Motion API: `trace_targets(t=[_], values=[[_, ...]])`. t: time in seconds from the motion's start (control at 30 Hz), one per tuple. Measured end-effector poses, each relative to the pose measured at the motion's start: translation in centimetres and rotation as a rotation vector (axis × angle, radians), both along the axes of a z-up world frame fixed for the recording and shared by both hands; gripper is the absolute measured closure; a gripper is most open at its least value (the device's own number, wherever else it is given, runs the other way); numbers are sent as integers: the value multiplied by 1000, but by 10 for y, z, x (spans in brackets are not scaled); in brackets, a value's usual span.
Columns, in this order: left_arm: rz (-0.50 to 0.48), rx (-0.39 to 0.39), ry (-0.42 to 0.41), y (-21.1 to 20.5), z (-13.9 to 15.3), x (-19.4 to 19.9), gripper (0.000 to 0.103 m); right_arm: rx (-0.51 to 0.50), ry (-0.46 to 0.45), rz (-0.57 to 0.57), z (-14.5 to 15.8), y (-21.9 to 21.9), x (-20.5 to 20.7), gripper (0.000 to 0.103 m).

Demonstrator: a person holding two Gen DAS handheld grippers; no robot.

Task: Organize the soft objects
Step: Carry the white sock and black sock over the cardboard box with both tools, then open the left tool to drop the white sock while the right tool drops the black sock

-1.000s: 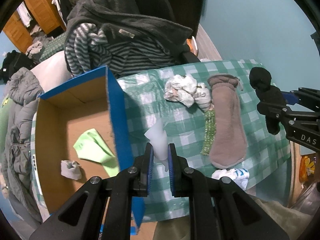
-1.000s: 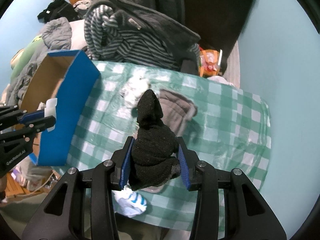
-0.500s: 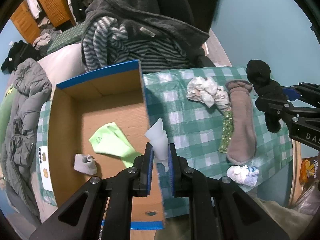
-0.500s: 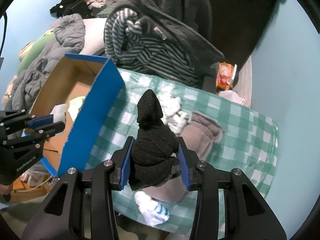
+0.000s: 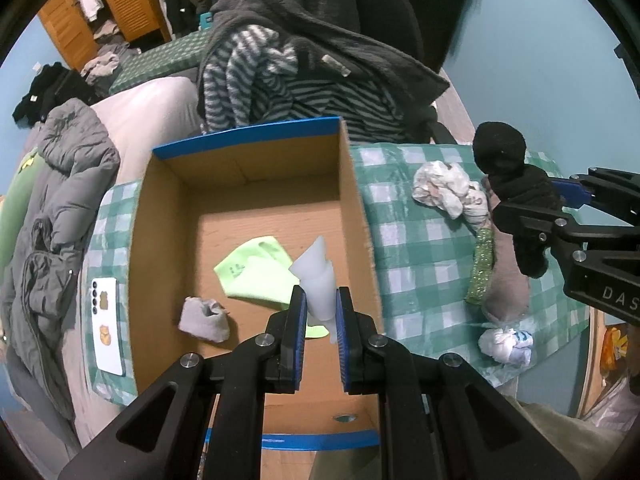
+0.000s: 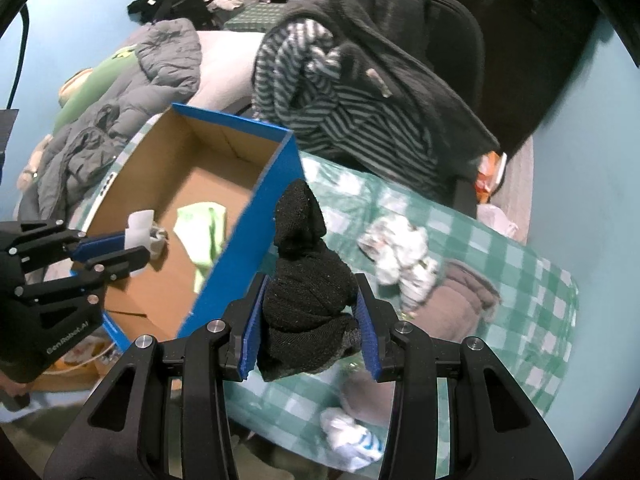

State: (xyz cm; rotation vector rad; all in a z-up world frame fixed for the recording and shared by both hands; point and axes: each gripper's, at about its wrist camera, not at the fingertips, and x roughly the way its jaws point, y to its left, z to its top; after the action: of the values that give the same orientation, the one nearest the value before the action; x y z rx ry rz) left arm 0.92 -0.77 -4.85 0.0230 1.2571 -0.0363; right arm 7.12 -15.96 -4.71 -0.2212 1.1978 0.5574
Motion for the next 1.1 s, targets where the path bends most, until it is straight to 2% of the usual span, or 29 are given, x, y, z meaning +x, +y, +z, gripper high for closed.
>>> trace_targets(t=[0.47,0.8,1.1], values=[[75,5,18,52,-11,-9,89,20,16,105,-2,72,0,63],[118,1,58,84,-30,-15,89,22,69,164,-23,120,-1,63],[114,-8,92,100,-47,-14,87,4,112,176,-38,146,-4,62]])
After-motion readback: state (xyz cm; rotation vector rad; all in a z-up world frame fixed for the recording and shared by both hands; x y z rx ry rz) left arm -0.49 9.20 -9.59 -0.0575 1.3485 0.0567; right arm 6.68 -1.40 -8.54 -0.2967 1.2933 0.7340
